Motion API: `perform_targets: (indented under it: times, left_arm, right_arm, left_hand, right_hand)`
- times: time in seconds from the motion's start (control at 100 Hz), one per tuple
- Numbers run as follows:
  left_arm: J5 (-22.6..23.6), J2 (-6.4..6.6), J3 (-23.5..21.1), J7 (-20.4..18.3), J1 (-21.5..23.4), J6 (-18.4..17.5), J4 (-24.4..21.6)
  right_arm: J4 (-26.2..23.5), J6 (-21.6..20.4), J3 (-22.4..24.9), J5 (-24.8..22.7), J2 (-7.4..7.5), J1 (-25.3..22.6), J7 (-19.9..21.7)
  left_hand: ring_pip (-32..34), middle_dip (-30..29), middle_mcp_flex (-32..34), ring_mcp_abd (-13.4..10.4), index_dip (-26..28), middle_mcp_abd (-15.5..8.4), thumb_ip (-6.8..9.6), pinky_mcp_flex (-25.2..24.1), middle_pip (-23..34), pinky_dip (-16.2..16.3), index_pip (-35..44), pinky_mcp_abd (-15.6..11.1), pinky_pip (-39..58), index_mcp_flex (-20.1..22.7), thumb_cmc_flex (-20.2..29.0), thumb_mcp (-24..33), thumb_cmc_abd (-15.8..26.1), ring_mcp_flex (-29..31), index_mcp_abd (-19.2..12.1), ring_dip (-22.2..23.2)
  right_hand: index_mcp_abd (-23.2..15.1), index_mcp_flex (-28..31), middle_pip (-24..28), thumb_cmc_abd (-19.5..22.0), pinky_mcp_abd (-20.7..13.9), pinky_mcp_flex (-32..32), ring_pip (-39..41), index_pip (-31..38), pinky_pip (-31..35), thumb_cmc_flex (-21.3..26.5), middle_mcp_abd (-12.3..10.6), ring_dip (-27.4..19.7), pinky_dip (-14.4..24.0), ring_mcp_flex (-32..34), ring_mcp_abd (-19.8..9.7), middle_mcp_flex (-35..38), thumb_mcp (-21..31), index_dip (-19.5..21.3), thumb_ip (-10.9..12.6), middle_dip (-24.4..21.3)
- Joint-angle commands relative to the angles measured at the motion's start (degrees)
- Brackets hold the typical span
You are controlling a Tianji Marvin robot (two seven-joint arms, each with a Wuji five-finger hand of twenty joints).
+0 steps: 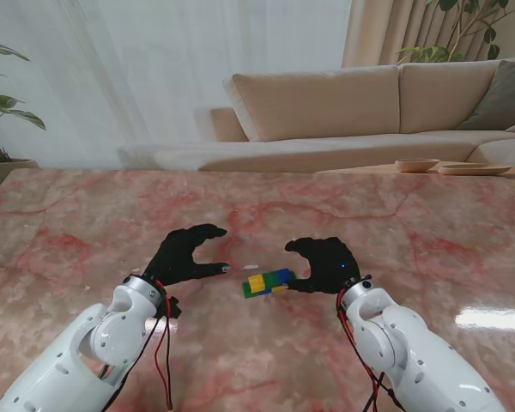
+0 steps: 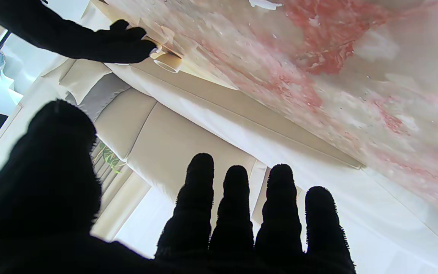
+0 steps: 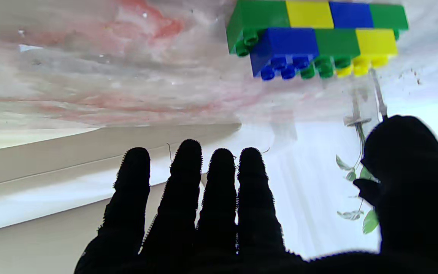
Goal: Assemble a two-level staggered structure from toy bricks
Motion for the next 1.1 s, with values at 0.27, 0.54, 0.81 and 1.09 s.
perform_targets:
  times: [0.27, 0.54, 0.81, 1.09]
  left_arm:
    - [-1.0, 0.53, -3.0, -0.5, 4.9, -1.6, -3.5]
    - [-3.4, 0.66, -5.9, -1.7, 8.8, -4.3, -5.6]
    - [-6.7, 0.50, -7.4, -2.0, 11.4, -6.9, -5.8]
    - [-7.6, 0.45, -7.9, -2.3, 12.3, -6.3, -7.3]
  right_arm:
    - [-8.0, -3.6, 7.6, 5.2, -0.67, -8.9, -0.3]
    - [-7.8, -9.1, 11.2, 10.5, -1.37, -10.8, -1.5]
    - [-6.8, -15.2, 13.1, 18.8, -2.17, -11.6, -0.7]
    - [-7.5, -16.8, 13.3, 21.0, -2.74, -12.6, -2.2]
  left_hand:
    - [-2.0, -1.2, -4.6, -2.8, -3.4, 0.4, 1.66, 0.3, -1.3, -3.2, -5.8, -4.7, 3.2, -1.9, 0.4, -4.9, 2.0, -4.5, 2.7, -2.9]
    - [-2.5, -1.8, -6.7, -3.5, -4.9, 0.9, 2.89, 0.3, -2.2, -5.4, -8.3, -5.7, 0.8, -2.7, 2.1, -14.6, 6.1, -6.9, 3.9, -4.8]
    - [-3.2, -2.4, -7.5, -4.1, -5.3, 0.9, 5.12, 0.4, -3.2, -6.5, -9.1, -6.4, -1.7, -3.2, 1.3, -23.5, 14.2, -8.1, 4.2, -5.9]
    - [-3.5, -2.6, -7.4, -4.4, -5.1, 0.5, 6.36, 0.7, -3.5, -7.3, -8.7, -6.5, -3.2, -3.3, -0.2, -23.4, 15.7, -8.2, 4.0, -6.1]
  right_hand:
    - [1.2, -4.2, -8.3, 4.8, -0.9, 0.4, -11.0, -5.5, -8.1, -11.1, 1.5, -7.3, -9.8, 1.3, 1.6, 1.8, 2.4, -2.6, 3.2, -9.0]
    - [6.7, -5.5, -11.8, 9.1, -4.3, 1.7, -15.3, -9.5, -11.8, -16.9, 7.0, -15.0, -20.0, -2.1, 3.8, -0.5, 2.5, -6.3, 3.8, -17.7]
    - [8.6, -6.5, -13.2, 14.2, -4.3, 0.8, -15.6, -9.9, -12.1, -20.9, 8.7, -16.1, -21.9, -3.9, 4.6, -1.5, 0.8, -7.6, 3.6, -18.9]
    - [7.9, -6.2, -13.6, 14.2, -4.2, 0.4, -15.3, -8.8, -11.9, -20.0, 8.6, -16.5, -22.8, -4.2, 4.6, -1.2, 0.5, -8.0, 3.4, -19.2]
